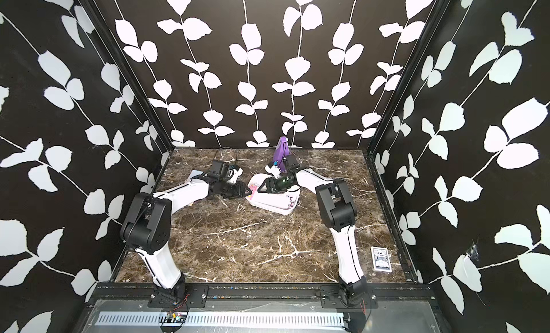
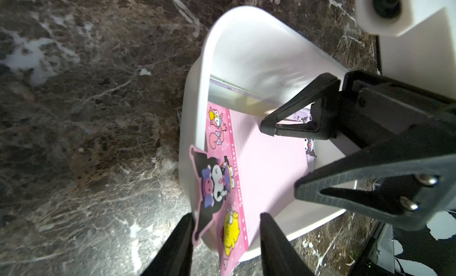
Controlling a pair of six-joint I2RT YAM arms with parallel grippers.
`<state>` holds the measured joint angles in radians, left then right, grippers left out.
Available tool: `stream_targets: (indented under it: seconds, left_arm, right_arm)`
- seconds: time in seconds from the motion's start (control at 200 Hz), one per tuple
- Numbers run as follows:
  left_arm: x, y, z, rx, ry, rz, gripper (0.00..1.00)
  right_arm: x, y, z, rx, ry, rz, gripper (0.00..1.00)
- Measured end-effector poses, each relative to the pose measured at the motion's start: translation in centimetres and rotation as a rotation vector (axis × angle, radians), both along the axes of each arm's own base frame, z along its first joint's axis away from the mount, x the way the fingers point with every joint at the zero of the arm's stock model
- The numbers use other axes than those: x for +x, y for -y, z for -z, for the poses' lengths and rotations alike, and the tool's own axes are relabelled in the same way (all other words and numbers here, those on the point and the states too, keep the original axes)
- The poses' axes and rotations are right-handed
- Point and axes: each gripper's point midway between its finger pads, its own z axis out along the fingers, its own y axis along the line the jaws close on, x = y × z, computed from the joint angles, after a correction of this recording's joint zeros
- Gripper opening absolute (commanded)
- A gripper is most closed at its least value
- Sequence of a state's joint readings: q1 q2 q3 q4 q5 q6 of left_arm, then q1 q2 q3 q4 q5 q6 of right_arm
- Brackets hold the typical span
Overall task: Take the stickers out of the storage box
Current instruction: Pick up the sticker from the storage box.
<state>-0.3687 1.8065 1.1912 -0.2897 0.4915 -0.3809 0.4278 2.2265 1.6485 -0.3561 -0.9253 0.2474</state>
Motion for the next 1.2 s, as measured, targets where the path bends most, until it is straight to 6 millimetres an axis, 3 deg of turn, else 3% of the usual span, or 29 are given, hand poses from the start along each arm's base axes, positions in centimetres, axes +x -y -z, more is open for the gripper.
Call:
stream_targets:
  seconds: [0.43,0.96,1.2]
  left_arm:
    - [0.3,-0.1,-0.2,0.008,0.005,-0.011,0.26]
    - [1.7,0.3,-1.2,-0.009,0.038,-0.025,0.27]
    - [1.9,0.5,-0.5,-0.013,0.025,-0.03,0.18]
  right_arm:
    - [0.1,0.1,0.3,-0.007,-0.009,0.007,0.72]
    - [0.0,0.1,1.0,-0.014,-0.02,0.008,0.72]
    - [0.0,0.1,1.0,-0.015,-0.02,0.008,0.72]
